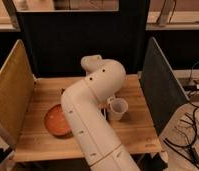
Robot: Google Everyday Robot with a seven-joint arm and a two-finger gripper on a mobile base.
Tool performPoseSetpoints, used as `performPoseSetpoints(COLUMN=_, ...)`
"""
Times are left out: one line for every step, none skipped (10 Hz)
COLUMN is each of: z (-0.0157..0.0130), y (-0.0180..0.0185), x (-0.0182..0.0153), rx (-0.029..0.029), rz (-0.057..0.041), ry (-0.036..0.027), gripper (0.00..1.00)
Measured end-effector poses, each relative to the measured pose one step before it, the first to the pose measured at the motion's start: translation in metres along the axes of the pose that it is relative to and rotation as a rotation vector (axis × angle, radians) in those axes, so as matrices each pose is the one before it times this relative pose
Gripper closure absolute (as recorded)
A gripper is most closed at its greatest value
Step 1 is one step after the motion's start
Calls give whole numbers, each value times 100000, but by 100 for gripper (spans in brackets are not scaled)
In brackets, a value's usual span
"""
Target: Wipe the white sponge on the table
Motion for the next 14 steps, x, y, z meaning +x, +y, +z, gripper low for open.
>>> performPoseSetpoints(z=-280, y=1281, x=-218, rx=-930, rz=-2618, ry=-449, gripper=100)
performPoseSetpoints(z=-246, y=1693, x=98, rx=-1574, rz=-3594, ry=-28, gripper=100)
performPoseSetpoints(z=2, y=1223, x=546, rx=-1466, rz=-2411, ry=886, gripper=100)
performPoseSetpoints(z=92, y=634, x=708, rx=-1211, rz=-1256, ry=1290, gripper=100)
performPoseSetpoints(z=408, y=331, x=1603, rx=-1733, rz=-33, ry=2951, gripper=100)
performPoseSetpoints(z=373, y=-281, x=1481, rx=-928, rz=898, ry=2505, gripper=100)
performPoseSetpoints(z=242, y=-453, x=1058, rx=-448, rz=899, ry=1599, gripper=100)
performPoseSetpoints(z=142, y=-1070, x=1165, rx=-145, rz=2303, ry=1337, gripper=100)
performPoseSetpoints(z=-103, y=-1446, x=750, rx=141, rz=3392, ry=328, gripper=100)
performPoseSetpoints(z=-352, y=-1378, x=178, rx=253, rz=3145, ry=-721, gripper=100)
performPoseSetpoints(z=-671, y=-1702, x=-285, rx=548, rz=3614, ry=-1852, gripper=100)
performPoseSetpoints(z=-982, y=-1333, x=-740, rx=-616, rz=3539, ry=-2498, gripper=98)
performPoseSetpoints(z=-1010, y=-378, x=-867, rx=-1634, rz=1564, ry=-2508, gripper=92)
performPoseSetpoints(z=-720, y=286, x=-607, rx=-1788, rz=308, ry=-1796, gripper=84)
